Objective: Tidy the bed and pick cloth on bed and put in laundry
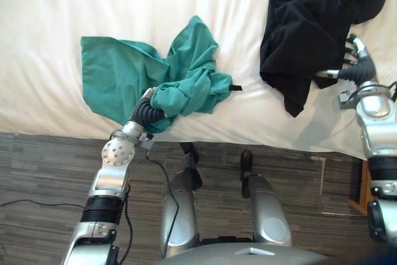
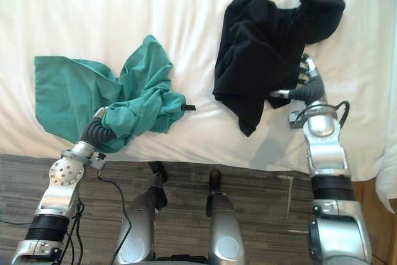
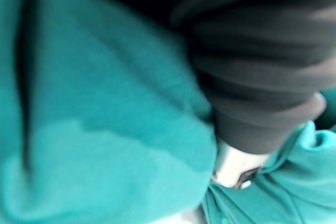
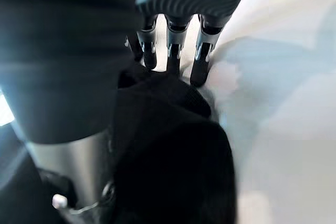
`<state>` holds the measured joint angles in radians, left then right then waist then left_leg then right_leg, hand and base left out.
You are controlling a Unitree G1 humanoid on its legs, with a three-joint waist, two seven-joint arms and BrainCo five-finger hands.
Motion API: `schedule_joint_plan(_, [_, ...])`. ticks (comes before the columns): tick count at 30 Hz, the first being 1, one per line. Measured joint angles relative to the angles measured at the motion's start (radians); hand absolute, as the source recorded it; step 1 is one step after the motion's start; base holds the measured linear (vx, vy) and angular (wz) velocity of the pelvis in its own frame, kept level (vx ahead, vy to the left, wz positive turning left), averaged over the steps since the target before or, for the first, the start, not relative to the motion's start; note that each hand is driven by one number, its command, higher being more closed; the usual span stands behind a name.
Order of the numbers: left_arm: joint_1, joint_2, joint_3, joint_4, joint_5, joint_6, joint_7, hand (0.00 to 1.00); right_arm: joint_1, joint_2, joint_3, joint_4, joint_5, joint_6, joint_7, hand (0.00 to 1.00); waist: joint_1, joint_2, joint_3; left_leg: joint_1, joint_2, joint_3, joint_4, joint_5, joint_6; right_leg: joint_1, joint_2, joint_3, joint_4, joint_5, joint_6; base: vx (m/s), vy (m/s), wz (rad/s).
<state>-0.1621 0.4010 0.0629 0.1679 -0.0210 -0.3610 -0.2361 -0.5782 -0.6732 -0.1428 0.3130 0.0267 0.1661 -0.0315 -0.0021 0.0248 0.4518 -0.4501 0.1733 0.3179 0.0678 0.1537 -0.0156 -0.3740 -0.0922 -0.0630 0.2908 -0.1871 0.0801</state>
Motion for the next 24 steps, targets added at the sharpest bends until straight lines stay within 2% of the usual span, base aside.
schedule_joint_plan(3, [-0.001, -0.003, 0.004, 0.000, -0.009, -0.019, 0.004, 1.00, -0.030, -0.016, -0.007, 0.010, 0.000, 0.006, 0.027, 0.00, 0.007, 0.008, 0.002, -0.014, 0.000, -0.014, -0.014, 0.009, -0.012, -0.028, 0.001, 0.001, 0.011, -0.001, -0.001, 0.02, -0.007, -0.03])
schedule_joint_plan(7, [-0.001, -0.010, 0.008, 0.000, -0.012, -0.028, 0.017, 1.00, -0.037, -0.016, -0.007, -0.016, 0.028, 0.009, 0.027, 0.00, 0.008, 0.010, 0.002, -0.022, -0.003, -0.015, -0.018, 0.012, -0.017, -0.057, -0.005, -0.001, 0.051, -0.022, -0.003, 0.01, -0.014, 0.01])
schedule_joint_plan(14, [-0.001, -0.048, 0.015, 0.006, -0.028, -0.039, 0.046, 1.00, -0.037, -0.013, 0.026, -0.164, 0.085, 0.013, 0.003, 0.00, 0.009, 0.036, 0.000, -0.020, -0.012, -0.012, -0.055, 0.038, -0.024, -0.101, -0.016, -0.002, 0.115, -0.052, -0.008, 0.01, -0.024, 0.02])
schedule_joint_plan(20, [-0.001, -0.080, 0.007, 0.014, -0.028, -0.043, 0.061, 1.00, -0.060, 0.055, 0.080, -0.293, 0.109, 0.013, -0.013, 0.00, 0.020, 0.050, 0.004, -0.005, -0.019, -0.013, -0.067, 0.046, -0.027, -0.106, -0.029, -0.007, 0.149, -0.067, -0.013, 0.02, -0.025, 0.02])
schedule_joint_plan(24, [0.001, -0.078, -0.012, 0.019, -0.029, -0.043, 0.088, 1.00, -0.101, 0.075, 0.120, -0.300, 0.088, 0.026, -0.010, 0.00, 0.018, 0.052, 0.005, 0.002, -0.024, -0.013, -0.068, 0.048, -0.026, -0.106, -0.035, -0.008, 0.161, -0.068, -0.012, 0.00, -0.002, 0.01])
